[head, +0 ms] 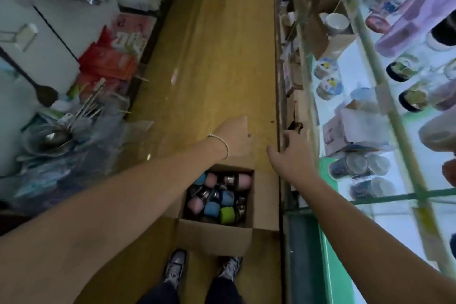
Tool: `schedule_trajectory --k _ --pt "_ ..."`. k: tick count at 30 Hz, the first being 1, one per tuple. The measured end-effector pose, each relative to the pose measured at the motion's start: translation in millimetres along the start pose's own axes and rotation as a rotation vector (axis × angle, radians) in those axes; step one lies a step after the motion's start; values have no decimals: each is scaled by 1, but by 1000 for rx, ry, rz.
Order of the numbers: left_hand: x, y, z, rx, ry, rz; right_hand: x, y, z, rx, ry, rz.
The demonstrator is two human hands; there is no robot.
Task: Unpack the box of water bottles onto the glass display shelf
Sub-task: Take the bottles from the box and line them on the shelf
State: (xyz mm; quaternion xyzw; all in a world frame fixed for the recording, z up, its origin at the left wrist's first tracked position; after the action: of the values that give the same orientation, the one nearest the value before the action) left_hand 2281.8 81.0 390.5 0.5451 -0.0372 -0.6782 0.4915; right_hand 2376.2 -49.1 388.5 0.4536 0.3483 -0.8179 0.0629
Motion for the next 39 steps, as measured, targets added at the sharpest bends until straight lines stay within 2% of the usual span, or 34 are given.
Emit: schedule_trajectory --k 5,13,18,22,29,36,39 --pt "61 -60 -27 -136 -56 100 68 42 -36 25 -165 41" --pt "186 -177 -78 -448 -158 322 200 137 -62 90 -346 115" --pt "275 -245 -124 -493 -149 372 281 193 -107 92 -403 166" --pt "351 -289 -165 -511 -168 473 348 237 -153 50 -407 234" --pt "466 -361 -223 -700 -102 794 440 304 -221 -23 -429 454" --pt "518 -392 -269 -855 2 1038 483 324 -272 -152 -435 627" --pt "533 -402 -291 -883 66 1101 495 326 -290 -198 -379 659"
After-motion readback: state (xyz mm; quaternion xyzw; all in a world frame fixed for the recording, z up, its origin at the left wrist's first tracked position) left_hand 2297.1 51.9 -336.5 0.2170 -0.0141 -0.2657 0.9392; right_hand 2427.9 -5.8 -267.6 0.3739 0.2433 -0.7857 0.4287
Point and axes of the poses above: each hand's wrist, its own z-axis away from the middle knuckle, its own x-axis out of the palm, y = z × x, the point moved 7 cm from there along -z, towards the middle knuckle, and after that the axes turned 5 degrees about -y, right-handed, at the moved point
